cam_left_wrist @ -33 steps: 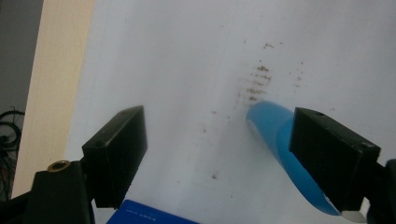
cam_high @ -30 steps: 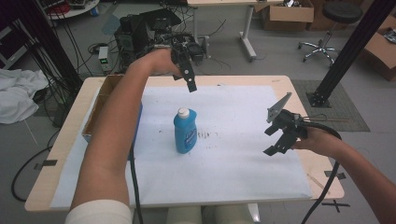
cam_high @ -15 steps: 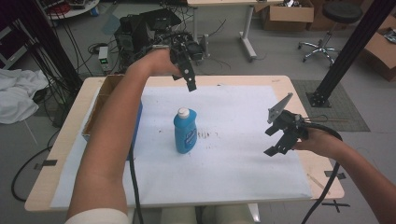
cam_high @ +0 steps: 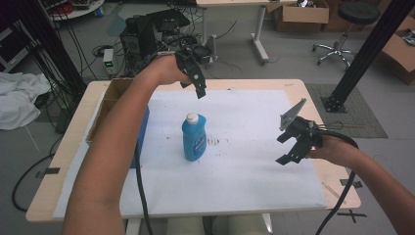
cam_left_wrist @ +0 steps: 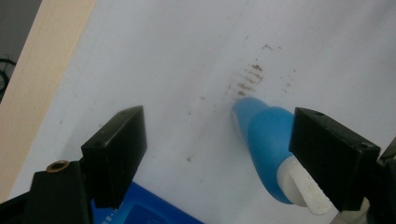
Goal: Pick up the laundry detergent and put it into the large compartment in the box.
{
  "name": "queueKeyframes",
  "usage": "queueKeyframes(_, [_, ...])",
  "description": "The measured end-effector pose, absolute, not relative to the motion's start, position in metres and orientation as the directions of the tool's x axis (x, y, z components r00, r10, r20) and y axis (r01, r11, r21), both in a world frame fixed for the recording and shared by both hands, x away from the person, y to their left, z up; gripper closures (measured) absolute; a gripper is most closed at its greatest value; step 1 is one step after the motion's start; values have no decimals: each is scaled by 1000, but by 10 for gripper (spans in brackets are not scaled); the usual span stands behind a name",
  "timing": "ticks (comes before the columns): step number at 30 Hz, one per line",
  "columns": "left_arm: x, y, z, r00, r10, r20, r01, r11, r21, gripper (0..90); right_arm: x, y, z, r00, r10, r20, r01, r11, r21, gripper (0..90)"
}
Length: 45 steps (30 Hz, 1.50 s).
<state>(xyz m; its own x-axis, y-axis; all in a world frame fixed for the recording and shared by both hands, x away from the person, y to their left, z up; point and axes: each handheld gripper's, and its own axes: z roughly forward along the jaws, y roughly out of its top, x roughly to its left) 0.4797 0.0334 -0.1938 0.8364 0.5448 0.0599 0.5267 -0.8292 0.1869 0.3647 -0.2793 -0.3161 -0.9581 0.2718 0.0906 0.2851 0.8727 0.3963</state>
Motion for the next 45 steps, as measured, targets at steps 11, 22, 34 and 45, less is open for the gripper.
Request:
queueKeyframes(11, [468, 37, -188, 773, 635, 4, 620, -756, 210, 202, 363, -277, -315, -961, 266, 82, 276, 877, 393, 169])
queueKeyframes(22, [457, 45, -186, 681, 733, -10, 714, -660, 232, 205, 360, -276, -315, -962, 261, 78, 270, 879, 392, 169])
queueKeyframes(34, [446, 47, -190, 604, 797, -12, 777, -586, 230, 211, 357, -275, -314, -966, 252, 63, 257, 883, 394, 169])
queueKeyframes(45, [435, 45, -197, 571, 820, -22, 802, -553, 225, 213, 355, -277, -314, -967, 251, 53, 251, 883, 398, 169])
